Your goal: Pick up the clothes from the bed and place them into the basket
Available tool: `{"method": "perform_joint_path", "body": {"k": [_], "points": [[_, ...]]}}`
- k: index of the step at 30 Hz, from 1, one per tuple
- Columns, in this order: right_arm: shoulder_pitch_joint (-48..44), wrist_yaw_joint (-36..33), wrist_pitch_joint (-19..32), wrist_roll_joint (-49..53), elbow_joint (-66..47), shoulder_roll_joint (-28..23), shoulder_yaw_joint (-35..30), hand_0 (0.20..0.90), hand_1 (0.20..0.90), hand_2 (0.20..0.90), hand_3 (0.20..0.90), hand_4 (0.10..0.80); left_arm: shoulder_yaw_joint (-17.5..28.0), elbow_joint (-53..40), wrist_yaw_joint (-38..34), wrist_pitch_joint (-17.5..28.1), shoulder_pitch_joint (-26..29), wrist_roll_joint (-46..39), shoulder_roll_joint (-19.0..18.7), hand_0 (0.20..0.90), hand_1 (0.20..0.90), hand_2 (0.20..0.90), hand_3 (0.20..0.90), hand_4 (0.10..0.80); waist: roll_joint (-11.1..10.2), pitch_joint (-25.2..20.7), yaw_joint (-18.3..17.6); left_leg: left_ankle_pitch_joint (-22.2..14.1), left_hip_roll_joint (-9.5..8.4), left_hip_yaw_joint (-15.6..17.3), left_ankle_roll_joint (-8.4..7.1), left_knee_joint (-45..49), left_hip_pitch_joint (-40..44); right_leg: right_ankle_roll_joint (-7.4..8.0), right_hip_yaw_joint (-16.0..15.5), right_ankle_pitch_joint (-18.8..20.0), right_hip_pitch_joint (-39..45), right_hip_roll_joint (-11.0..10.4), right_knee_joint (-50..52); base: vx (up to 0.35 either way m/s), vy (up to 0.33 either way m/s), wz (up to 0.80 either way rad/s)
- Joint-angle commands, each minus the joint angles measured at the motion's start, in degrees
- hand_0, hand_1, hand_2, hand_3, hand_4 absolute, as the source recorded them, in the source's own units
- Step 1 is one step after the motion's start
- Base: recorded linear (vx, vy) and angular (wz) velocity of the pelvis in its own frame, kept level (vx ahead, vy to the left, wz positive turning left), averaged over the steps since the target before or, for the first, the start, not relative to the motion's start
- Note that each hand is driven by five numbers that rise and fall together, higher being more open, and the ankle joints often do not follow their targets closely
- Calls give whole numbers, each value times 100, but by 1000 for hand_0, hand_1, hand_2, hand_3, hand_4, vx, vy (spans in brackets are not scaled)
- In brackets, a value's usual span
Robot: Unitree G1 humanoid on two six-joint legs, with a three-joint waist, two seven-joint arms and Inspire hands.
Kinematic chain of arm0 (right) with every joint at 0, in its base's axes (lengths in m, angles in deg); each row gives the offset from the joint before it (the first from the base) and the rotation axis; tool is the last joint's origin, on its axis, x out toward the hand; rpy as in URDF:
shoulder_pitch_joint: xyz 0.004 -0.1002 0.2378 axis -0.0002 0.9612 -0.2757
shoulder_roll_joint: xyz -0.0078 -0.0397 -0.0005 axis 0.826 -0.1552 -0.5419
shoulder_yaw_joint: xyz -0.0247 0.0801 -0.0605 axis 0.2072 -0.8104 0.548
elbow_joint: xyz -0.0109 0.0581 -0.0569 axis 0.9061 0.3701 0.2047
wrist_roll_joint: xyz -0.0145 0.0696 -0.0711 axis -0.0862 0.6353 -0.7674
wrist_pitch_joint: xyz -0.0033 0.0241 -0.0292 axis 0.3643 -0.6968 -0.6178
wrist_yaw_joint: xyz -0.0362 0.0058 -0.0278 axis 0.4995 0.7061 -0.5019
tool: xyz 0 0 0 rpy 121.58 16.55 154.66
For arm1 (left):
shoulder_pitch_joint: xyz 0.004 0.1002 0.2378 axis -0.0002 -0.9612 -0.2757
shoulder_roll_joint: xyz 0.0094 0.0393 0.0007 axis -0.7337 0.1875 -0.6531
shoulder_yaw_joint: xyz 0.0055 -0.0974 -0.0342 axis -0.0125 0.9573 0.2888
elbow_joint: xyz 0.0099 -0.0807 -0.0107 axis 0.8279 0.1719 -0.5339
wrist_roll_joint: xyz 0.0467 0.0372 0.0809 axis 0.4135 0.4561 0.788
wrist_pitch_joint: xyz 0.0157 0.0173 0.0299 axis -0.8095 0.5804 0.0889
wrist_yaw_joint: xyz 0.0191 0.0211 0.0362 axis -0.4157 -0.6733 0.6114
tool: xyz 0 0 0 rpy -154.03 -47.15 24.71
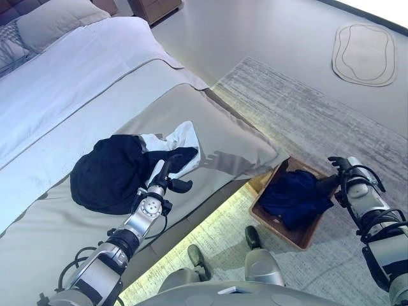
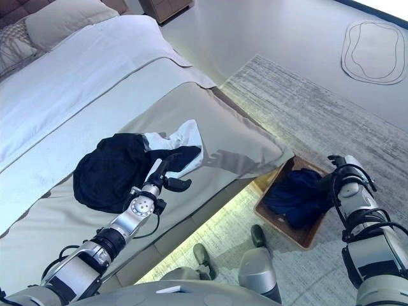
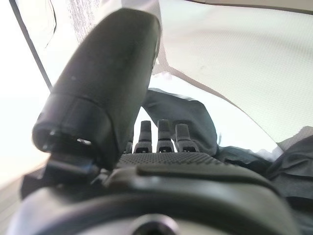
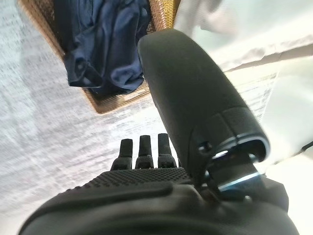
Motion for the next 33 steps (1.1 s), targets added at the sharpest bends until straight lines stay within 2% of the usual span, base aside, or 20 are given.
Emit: {"method": "perform_joint_path", "body": {"k": [1, 4, 6, 10, 15, 21, 27, 31, 33], "points": [[-924, -781, 111, -153, -561, -313, 355, 900, 900, 900, 900, 800, -170, 109, -286, 410, 601, 140, -154, 900, 900, 900, 900, 800, -289, -449, 163, -438, 121, -403, -225, 28, 236, 11, -191, 254, -190, 67, 23, 13, 36, 5], [-1089, -929, 55, -219, -1118, -378, 377, 900, 900, 900, 900, 800, -104, 79, -320, 399, 542, 116, -133, 900, 900, 900, 900, 800, -285, -455, 188, -430, 103, -453, -225, 28, 238, -7, -234, 236, -149, 56, 23, 23, 40, 10], [-1296, -1186, -45, -344, -1929, -469, 447, 900, 900, 900, 900, 800, -41, -40, -395, 335, 495, 210, -110, 900, 900, 900, 900, 800, -293, -468, 267, -421, 62, -557, -220, 28, 207, -27, -305, 208, -107, 41, 23, 6, 42, 17], [-1719, -1343, -60, -600, -2371, -383, 656, 900, 900, 900, 900, 800, -46, -100, -493, 264, 513, 371, -93, 900, 900, 900, 900, 800, -329, -505, 421, -411, 2, -738, -202, 28, 125, -50, -443, 166, -79, 16, 23, -16, 27, 21], [-2364, -1321, 346, -694, -2618, -298, 1155, 900, 900, 900, 900, 800, 77, -38, -640, 212, 402, 515, -139, 900, 900, 900, 900, 800, -428, -550, 787, -328, -95, -1042, -181, 28, -4, -126, -778, 90, 8, -41, 43, -1, 5, 41], [-2957, -1290, 351, -770, -2537, -148, 1737, 900, 900, 900, 900, 800, 280, 3, -782, 196, 313, 681, -261, 900, 900, 900, 900, 800, -490, -466, 1274, -226, -218, -1498, -155, 28, -189, -206, -1274, -103, 58, -161, 305, -27, 1, 47], [-3191, -1111, 57, -958, -2457, 139, 2274, 900, 900, 900, 900, 800, 577, -92, -618, 242, -183, 1001, -515, 900, 900, 900, 900, 800, -614, -442, 1897, -148, -345, -2060, -136, 28, -282, -247, -1810, -205, 247, -297, 375, 60, -34, 51], [-3383, -969, -48, -1024, -1858, 496, 2472, 900, 900, 900, 900, 800, 480, -33, -533, 269, -460, 1418, -662, 900, 900, 900, 900, 800, -670, -526, 2283, -82, -392, -2388, -107, 28, -318, -255, -2097, -294, 397, -347, 425, 176, 3, 51], [-3450, -938, -13, -1063, -1452, 647, 2516, 900, 900, 900, 900, 800, 395, -47, -404, 247, -573, 1343, -738, 900, 900, 900, 900, 800, -683, -554, 2458, -70, -431, -2551, -84, 58, -338, -268, -2233, -367, 439, -369, 517, 195, 34, 42]]}}
